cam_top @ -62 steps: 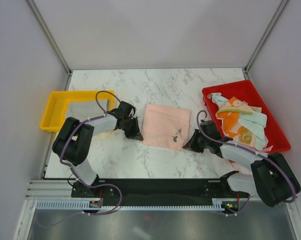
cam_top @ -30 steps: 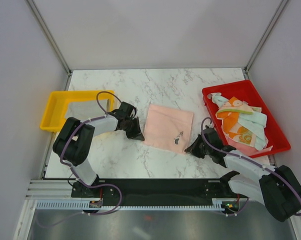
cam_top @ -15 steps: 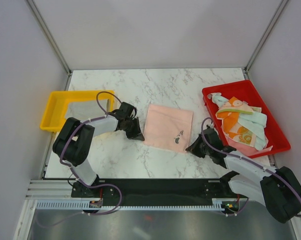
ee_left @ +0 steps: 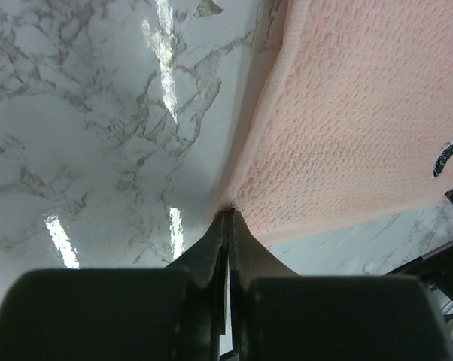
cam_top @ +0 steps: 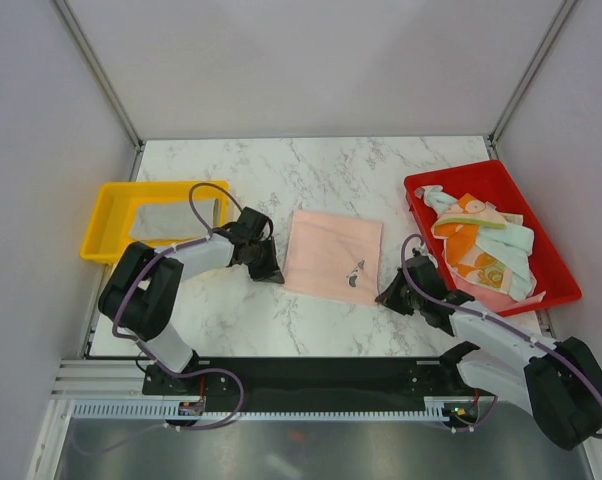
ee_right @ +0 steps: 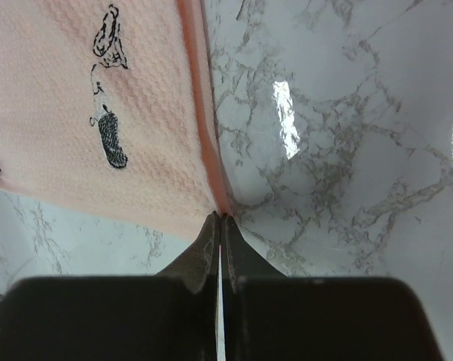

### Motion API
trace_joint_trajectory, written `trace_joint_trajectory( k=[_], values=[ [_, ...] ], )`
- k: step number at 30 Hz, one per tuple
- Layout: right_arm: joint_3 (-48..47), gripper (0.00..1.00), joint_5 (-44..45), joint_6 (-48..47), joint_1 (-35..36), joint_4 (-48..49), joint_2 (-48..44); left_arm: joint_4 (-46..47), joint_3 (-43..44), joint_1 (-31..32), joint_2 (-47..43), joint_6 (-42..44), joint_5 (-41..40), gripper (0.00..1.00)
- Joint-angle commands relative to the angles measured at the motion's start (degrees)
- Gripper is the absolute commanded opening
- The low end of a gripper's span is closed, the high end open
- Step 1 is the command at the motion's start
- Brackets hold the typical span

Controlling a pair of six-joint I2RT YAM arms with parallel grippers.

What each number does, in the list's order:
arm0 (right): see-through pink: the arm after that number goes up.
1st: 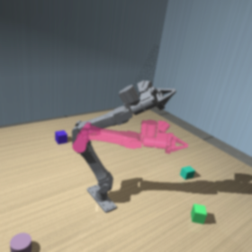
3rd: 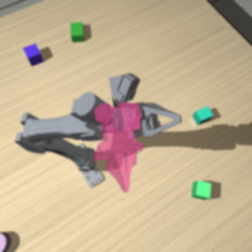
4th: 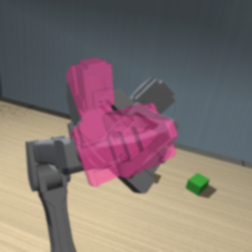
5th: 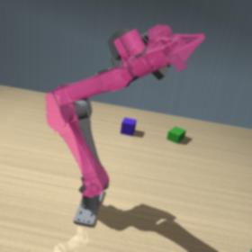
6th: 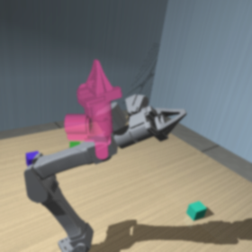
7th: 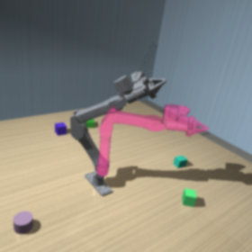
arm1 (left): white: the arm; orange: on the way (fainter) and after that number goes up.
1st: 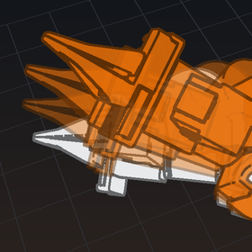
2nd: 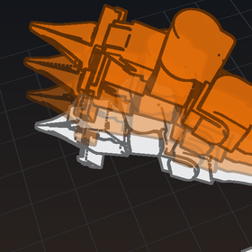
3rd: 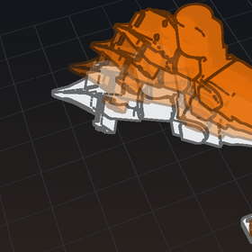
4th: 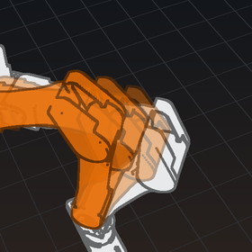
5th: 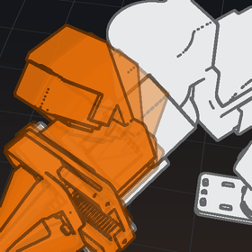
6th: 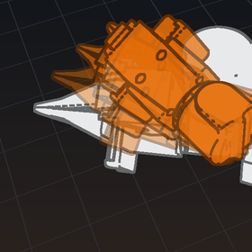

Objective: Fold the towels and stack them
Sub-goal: Fold the towel

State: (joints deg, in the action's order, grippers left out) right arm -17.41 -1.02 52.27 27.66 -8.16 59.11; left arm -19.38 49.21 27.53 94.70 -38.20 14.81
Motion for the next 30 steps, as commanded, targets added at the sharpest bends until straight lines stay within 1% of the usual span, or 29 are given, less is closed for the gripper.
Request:
trace_joint_trajectory(
  k=[1,2,3,4,6,7,9,10,11,14,15,17,18,19,20,21,22,23,24,26,28,30],
  values=[
    [1.59,0.02,-0.29,-1.74,0.11,-3.88,-1.19,-4.18,-0.44,0.07,-0.83,0.14,-4.62,0.04],
    [1.50,0.05,-0.65,-1.56,0.11,-3.88,-1.54,-4.44,0.00,0.07,-1.44,0.23,-4.61,0.06],
    [1.33,0.09,-1.52,-1.38,0.11,-3.96,-2.41,-4.79,1.40,0.07,-1.70,0.49,-4.61,0.14],
    [0.98,0.16,-2.23,-1.38,0.11,-3.97,-2.86,-6.01,2.37,0.07,-1.79,0.66,-4.70,0.18],
    [0.19,0.21,-3.46,-1.38,0.11,-4.58,-4.08,-7.43,5.70,0.07,-1.97,1.28,-4.70,0.22],
    [-0.25,0.26,-4.77,-1.47,0.11,-4.84,-4.53,-8.82,6.85,0.07,-1.88,1.54,-4.61,0.24],
    [-2.44,0.31,-5.40,-1.73,0.11,-7.64,-5.58,-9.89,9.83,0.07,-2.14,1.81,-4.44,0.33],
    [-3.50,0.34,-5.40,-2.34,0.11,-9.05,-5.85,-10.67,10.63,0.07,-2.41,1.90,-4.44,0.34],
    [-4.38,0.35,-5.40,-2.78,0.11,-11.33,-6.20,-10.86,11.34,0.07,-2.76,1.90,-4.35,0.34],
    [-8.51,0.35,-4.96,-4.53,0.11,-13.19,-6.64,-10.86,13.45,0.24,-3.81,1.81,-3.04,0.37],
    [-11.22,0.34,-4.26,-5.07,0.03,-13.54,-5.60,-10.86,14.50,0.42,-3.90,1.55,-2.42,0.37],
    [-14.57,0.35,-2.59,-6.73,-0.32,-13.81,-3.14,-8.33,15.65,2.52,-4.17,1.46,1.00,0.37],
    [-18.50,0.36,-2.24,-7.44,-0.94,-13.72,0.35,-6.74,16.26,5.23,-4.08,0.93,2.49,0.38],
    [-20.63,0.38,-1.45,-8.23,-1.20,-13.72,2.30,-5.42,16.62,6.99,-3.99,0.41,4.07,0.40],
    [-22.65,0.39,-0.49,-9.11,-1.64,-13.90,4.32,-4.45,17.14,8.84,-3.64,-0.03,3.65,0.43],
    [-26.24,0.39,0.22,-9.38,-3.73,-13.90,8.17,-2.88,18.19,10.95,-3.47,-0.21,2.60,0.45],
    [-27.58,0.40,-0.47,-9.29,-5.41,-13.81,9.95,-2.51,18.72,15.23,-3.12,-0.04,-1.58,0.46],
    [-28.90,0.40,-1.35,-9.21,-7.08,-13.20,11.71,-2.25,19.34,17.27,-2.16,0.48,-3.97,0.46],
    [-31.00,0.39,-2.31,-8.86,-10.40,-12.76,14.60,-1.90,20.39,21.12,-1.71,1.80,-8.70,0.46],
    [-33.29,0.39,-2.32,-9.03,-12.45,-11.79,17.16,-1.63,21.01,24.57,-1.01,2.68,-14.08,0.46],
    [-37.16,0.38,-2.32,-9.64,-14.29,-11.88,21.82,-0.15,21.45,28.43,0.05,3.39,-20.13,0.46],
    [-40.31,0.39,-3.55,-9.64,-15.61,-11.70,26.57,0.48,22.68,30.82,1.80,4.70,-23.58,0.46]
  ],
)
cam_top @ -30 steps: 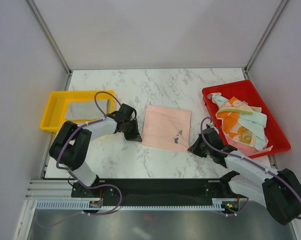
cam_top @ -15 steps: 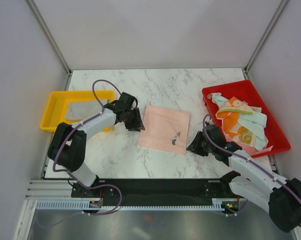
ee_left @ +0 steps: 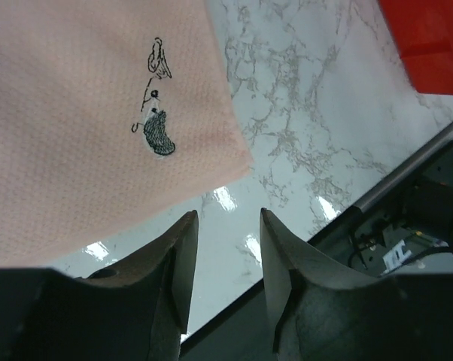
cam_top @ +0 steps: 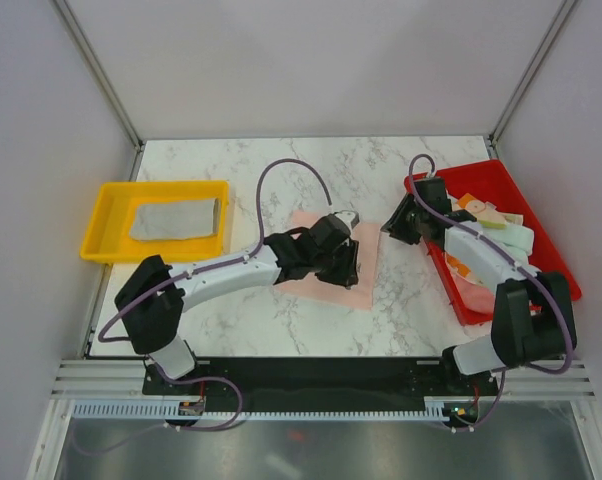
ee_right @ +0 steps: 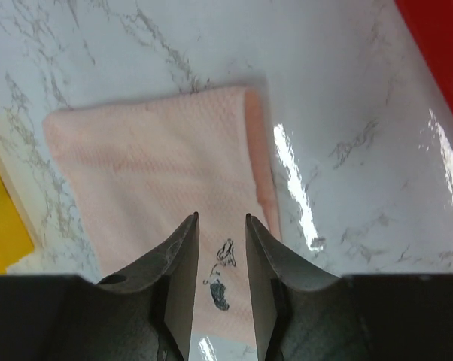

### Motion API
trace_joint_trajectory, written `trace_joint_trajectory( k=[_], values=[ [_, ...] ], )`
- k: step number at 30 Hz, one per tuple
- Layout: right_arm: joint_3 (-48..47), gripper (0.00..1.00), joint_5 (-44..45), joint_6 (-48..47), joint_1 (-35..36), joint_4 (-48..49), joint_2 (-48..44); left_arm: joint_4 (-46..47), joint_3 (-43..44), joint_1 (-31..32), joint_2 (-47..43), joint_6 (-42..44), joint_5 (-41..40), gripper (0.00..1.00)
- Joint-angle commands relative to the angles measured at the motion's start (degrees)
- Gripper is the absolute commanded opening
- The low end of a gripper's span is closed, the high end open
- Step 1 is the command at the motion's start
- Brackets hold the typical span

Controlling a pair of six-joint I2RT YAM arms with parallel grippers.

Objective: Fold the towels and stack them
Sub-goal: Fold the towel

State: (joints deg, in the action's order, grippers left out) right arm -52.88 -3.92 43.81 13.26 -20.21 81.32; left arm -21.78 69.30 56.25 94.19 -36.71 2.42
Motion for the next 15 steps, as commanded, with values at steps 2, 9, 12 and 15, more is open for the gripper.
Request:
trace_joint_trajectory(
  k=[2,9,12,15],
  values=[
    [-6.52,0.39,-1.52,-1.54,-1.48,0.61,8.13,2.88,4.61,5.18,3.62,4.79,-15.50,0.46],
    [-10.48,0.39,-2.40,-1.54,-2.97,2.45,16.41,2.27,10.15,10.46,10.74,7.61,-20.69,0.48],
    [-11.62,0.39,-3.55,-2.15,-3.32,3.95,18.78,2.18,10.86,11.95,12.77,7.62,-22.45,0.48],
    [-12.59,0.40,-3.99,-2.77,-3.68,4.03,20.72,2.01,12.00,13.53,15.23,8.06,-23.68,0.48]
  ],
)
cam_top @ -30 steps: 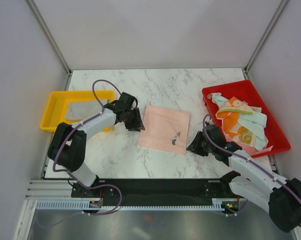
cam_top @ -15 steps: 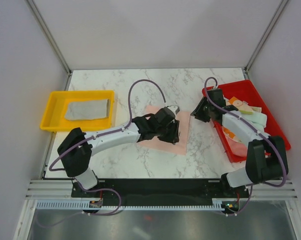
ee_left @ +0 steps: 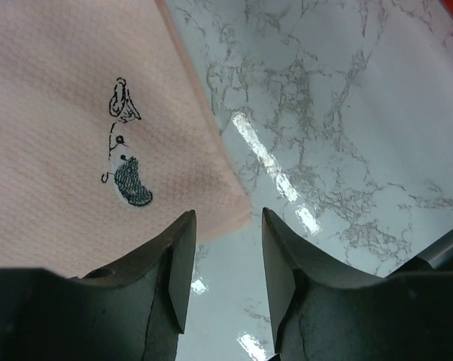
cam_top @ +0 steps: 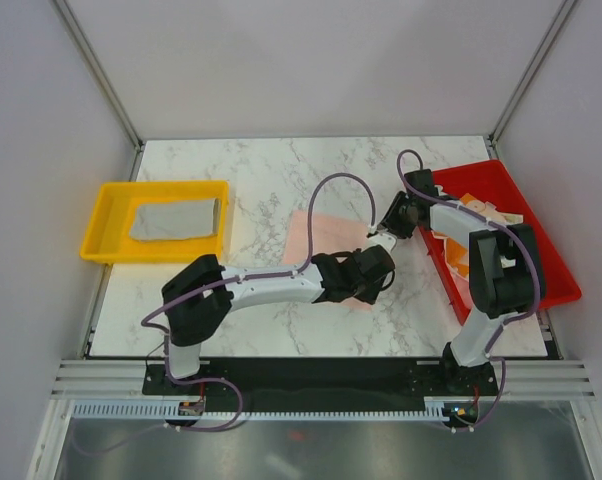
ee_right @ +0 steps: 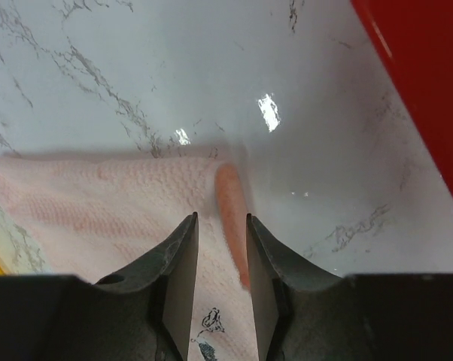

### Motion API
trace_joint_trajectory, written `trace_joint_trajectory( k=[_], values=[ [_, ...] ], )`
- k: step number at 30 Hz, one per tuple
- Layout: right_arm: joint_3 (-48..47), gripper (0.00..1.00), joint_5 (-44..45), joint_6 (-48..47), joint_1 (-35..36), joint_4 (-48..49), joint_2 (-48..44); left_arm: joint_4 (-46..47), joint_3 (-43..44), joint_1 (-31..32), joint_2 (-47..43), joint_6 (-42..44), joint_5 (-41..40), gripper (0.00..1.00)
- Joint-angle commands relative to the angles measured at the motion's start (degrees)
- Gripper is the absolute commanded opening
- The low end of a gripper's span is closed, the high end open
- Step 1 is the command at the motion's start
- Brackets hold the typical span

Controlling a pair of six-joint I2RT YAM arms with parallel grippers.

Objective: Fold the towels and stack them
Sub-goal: Fold the towel

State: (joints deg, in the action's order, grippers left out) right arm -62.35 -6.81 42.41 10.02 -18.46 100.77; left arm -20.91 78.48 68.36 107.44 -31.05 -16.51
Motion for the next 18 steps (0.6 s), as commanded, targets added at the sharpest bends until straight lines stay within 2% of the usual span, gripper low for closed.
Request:
trace_joint_trajectory(
  k=[1,7,18],
  values=[
    [-3.22,0.40,-1.28,-1.46,-0.44,2.29,1.62,0.96,3.08,1.69,2.51,2.48,-5.63,0.48],
    [-2.69,0.40,-2.07,-1.28,-0.70,3.34,2.67,0.69,5.63,2.92,6.99,2.83,-5.90,0.48],
    [-1.99,0.41,-2.94,-0.93,-0.62,4.57,4.26,-3.52,8.27,3.80,11.04,0.11,-6.08,0.41]
  ],
)
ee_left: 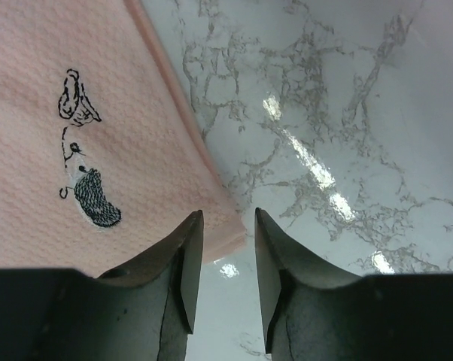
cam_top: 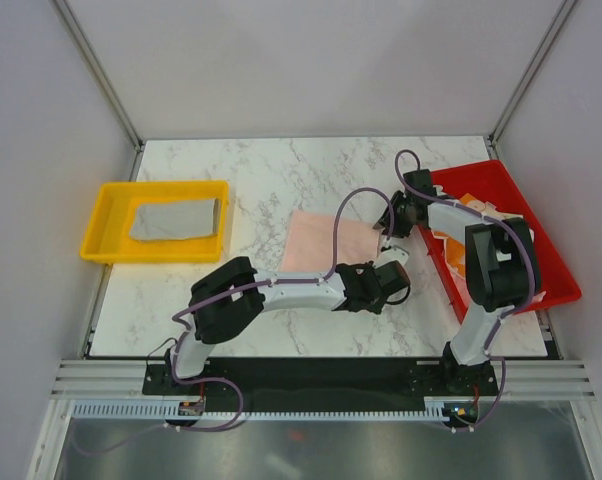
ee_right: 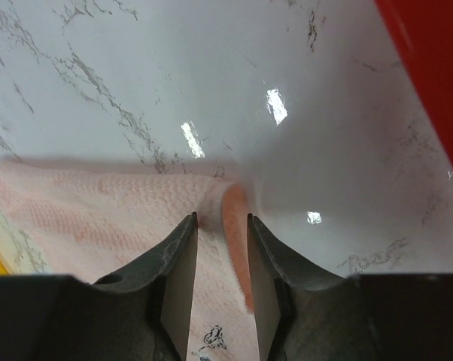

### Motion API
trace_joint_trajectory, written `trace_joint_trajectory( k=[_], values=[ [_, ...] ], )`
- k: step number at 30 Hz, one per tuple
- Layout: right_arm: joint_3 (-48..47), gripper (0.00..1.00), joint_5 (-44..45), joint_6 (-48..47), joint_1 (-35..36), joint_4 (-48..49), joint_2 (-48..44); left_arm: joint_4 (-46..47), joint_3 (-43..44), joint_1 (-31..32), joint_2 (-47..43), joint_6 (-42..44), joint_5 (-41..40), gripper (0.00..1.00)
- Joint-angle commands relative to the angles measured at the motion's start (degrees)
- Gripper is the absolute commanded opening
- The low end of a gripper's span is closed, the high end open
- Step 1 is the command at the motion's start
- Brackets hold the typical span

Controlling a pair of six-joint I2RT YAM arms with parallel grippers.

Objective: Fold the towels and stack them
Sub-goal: Fold the towel

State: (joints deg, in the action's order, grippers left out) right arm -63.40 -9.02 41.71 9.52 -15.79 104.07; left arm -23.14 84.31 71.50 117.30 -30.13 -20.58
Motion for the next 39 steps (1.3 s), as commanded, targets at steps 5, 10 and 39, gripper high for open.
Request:
trace_joint_trajectory(
  k=[5,10,39],
  values=[
    [-0.76,0.41,-0.48,0.12,-0.12,2.52,1.48,-2.18,2.43,0.74,1.88,-1.25,-1.92,0.34],
    [-1.29,0.40,-0.48,0.21,-0.12,2.96,2.63,-2.62,2.61,0.74,2.24,-1.42,-1.66,0.19],
    [-2.43,0.00,7.52,-6.20,-0.20,2.70,3.07,-2.71,-2.05,1.97,-1.28,-6.78,5.11,0.02]
  ],
)
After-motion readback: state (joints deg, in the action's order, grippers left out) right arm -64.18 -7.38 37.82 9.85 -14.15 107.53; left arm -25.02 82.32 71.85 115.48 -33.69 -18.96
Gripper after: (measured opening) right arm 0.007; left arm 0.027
